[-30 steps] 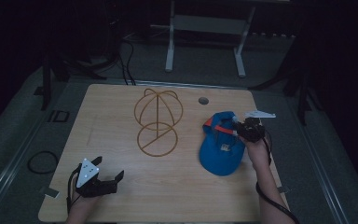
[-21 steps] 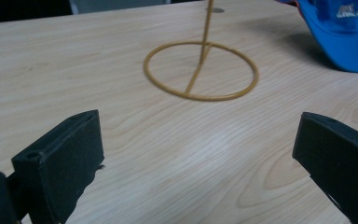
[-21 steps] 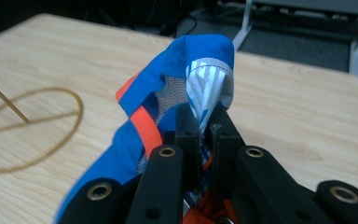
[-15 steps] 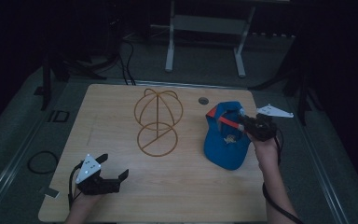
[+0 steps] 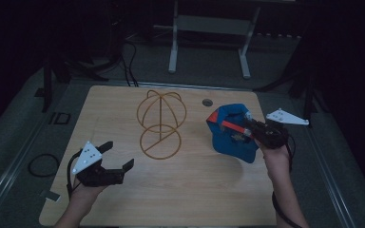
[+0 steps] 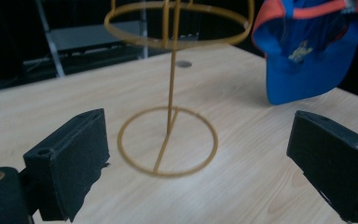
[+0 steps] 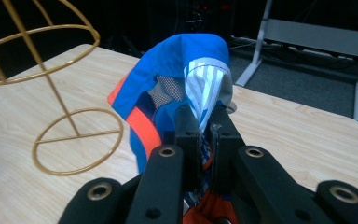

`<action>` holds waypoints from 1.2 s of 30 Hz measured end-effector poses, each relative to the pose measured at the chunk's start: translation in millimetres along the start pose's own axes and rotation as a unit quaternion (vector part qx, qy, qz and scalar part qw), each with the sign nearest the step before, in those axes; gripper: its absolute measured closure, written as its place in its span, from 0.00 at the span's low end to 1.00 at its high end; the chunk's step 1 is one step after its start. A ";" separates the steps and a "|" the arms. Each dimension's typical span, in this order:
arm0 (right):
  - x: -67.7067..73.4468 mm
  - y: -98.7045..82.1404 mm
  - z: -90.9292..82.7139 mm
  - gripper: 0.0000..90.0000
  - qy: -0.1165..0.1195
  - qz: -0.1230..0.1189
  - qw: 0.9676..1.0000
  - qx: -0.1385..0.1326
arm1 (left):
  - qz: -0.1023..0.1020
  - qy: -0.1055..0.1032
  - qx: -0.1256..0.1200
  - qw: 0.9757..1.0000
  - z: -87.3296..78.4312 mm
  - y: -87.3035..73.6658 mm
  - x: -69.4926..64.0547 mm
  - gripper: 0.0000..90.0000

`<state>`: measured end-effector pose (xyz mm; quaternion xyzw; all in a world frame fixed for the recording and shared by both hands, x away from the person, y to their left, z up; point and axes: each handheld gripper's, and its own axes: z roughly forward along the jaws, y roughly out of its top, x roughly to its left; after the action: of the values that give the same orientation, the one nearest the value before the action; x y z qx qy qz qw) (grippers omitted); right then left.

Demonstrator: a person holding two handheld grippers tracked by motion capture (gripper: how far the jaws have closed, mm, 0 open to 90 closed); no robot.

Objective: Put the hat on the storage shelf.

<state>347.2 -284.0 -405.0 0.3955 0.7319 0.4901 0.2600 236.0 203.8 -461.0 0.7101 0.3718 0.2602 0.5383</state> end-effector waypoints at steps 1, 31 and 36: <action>1.1 0.2 -1.5 0.94 0.002 0.001 1.000 -0.002 | 0.001 -0.007 -0.002 1.000 0.8 6.1 -0.7 0.06; 53.5 12.2 -37.5 0.94 0.070 -0.054 0.995 -0.043 | 0.100 -0.104 0.019 0.989 90.6 124.1 -61.0 0.08; 61.4 10.9 -41.6 0.94 0.080 -0.062 0.994 -0.043 | 0.101 -0.135 0.027 0.985 107.5 134.0 -74.3 0.16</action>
<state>284.9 -251.9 -378.6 0.2975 0.7517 0.5340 0.2477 308.3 63.1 -360.9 0.7870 0.2287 0.2052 0.5350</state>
